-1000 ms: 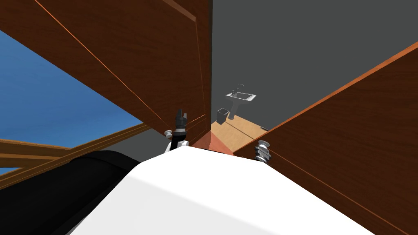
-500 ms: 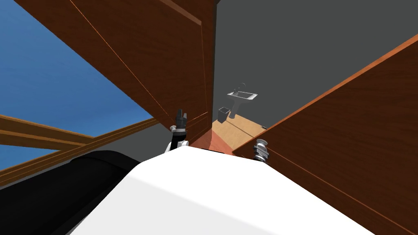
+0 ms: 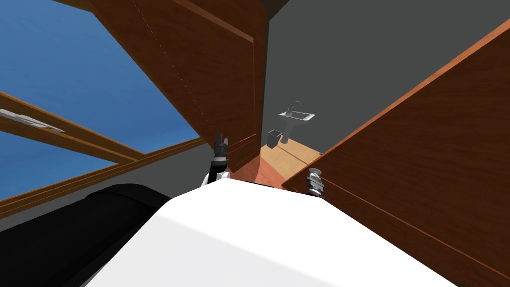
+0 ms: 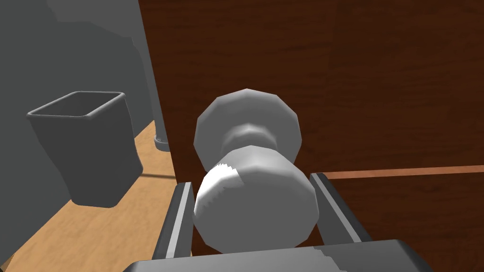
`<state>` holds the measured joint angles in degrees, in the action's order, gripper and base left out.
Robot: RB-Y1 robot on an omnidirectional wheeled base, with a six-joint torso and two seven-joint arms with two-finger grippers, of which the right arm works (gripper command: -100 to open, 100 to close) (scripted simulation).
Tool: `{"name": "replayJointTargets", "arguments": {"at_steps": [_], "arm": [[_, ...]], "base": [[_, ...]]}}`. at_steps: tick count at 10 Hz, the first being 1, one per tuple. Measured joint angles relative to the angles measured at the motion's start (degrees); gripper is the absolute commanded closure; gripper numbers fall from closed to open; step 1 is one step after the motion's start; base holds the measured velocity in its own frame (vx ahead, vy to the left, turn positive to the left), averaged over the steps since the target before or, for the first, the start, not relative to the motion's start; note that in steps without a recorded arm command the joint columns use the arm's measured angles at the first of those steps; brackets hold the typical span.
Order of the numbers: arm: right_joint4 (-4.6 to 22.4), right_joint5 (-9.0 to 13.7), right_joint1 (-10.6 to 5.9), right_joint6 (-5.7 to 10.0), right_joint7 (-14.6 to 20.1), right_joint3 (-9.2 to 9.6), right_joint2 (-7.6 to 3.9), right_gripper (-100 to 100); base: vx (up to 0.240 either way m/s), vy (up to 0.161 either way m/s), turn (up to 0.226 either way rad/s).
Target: Pull the door open
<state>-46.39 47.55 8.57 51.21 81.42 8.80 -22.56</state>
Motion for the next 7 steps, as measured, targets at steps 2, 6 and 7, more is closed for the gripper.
{"name": "replayJointTargets", "arguments": {"at_steps": [2, 6, 7], "arm": [[-0.45, -0.32, 0.31, -0.27, 0.17, 0.71, -0.09, 100], [-1.67, -2.37, 1.14, 0.84, 2.34, 4.45, -1.48, 100], [-2.20, -2.92, 1.74, 1.05, 3.10, 5.52, -1.97, 100]], "base": [[-0.217, 0.011, 0.058], [-0.271, -0.009, 0.076], [-0.242, 0.012, 0.049]]}}
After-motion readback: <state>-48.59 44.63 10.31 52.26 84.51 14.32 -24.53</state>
